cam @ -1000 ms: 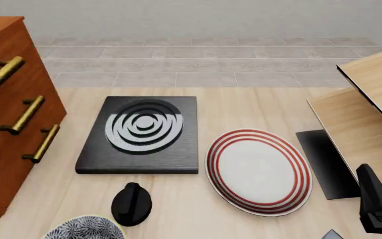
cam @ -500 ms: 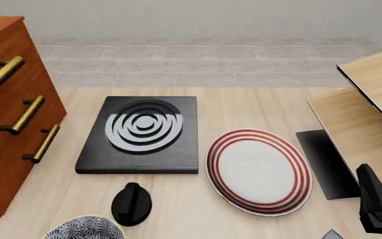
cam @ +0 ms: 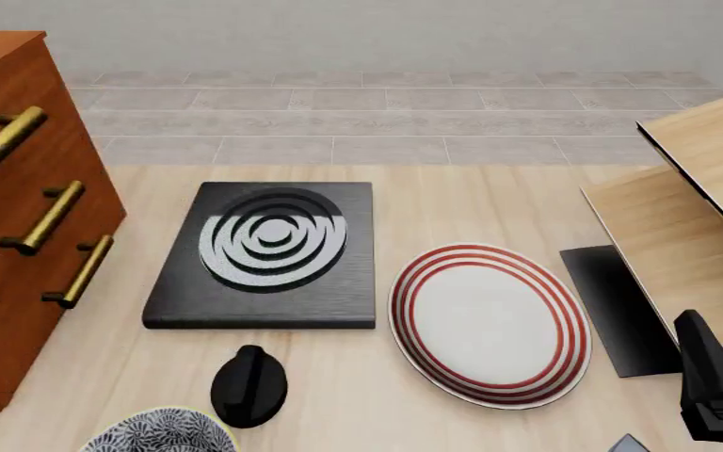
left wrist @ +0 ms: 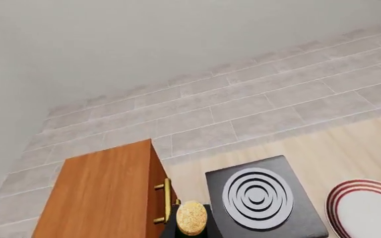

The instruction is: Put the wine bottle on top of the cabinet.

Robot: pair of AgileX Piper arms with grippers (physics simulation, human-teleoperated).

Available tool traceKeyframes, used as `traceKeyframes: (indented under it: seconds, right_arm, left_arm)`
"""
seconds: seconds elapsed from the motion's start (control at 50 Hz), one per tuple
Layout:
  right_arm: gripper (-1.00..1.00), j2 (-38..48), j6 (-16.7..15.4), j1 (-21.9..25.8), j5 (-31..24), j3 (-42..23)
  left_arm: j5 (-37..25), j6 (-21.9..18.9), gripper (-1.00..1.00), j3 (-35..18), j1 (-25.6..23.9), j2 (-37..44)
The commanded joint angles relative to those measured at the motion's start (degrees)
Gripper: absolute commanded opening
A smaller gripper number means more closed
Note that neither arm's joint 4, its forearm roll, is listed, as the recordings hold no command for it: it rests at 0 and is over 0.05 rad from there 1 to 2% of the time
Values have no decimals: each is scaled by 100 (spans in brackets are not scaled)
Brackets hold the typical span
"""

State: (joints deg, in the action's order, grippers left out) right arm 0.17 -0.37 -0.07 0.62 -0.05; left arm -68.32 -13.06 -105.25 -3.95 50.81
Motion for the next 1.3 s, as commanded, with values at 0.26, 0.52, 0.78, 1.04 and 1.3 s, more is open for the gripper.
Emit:
traceKeyframes:
  seconds: [0.26,0.52,0.78,1.04,1.3]
  right_arm:
    - [100,0,-1,1,0,0]
    - [100,0,0,0,1,0]
    - [100,0,0,0,1,0]
    - [100,0,1,0,0,0]
    - [100,0,0,0,0,0]
  left_arm:
    - [564,-487,-100,96,863,329]
    - [1006,-527,-100,411,1352,412]
    - [1007,-497,-100,668,1423,221]
    - [959,-252,-100,892,1789,-148]
    - [673,-27,-100,15,2243,267]
